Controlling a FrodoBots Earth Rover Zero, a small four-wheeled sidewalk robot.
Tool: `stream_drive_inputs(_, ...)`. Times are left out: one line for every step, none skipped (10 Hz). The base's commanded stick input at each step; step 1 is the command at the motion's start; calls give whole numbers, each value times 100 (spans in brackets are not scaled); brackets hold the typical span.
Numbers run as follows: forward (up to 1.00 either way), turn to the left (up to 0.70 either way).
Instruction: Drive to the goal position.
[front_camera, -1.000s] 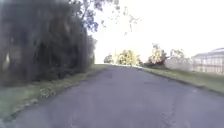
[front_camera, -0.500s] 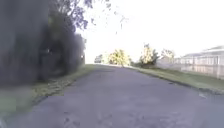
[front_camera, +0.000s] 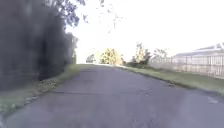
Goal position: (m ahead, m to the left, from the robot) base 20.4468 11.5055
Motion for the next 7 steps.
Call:
stream_drive_inputs(100,0)
stream_drive_inputs(100,0)
stream_drive_inputs(100,0)
stream_drive_inputs(100,0)
stream_drive_inputs(100,0)
stream_drive_inputs(100,0)
stream_drive_inputs(100,0)
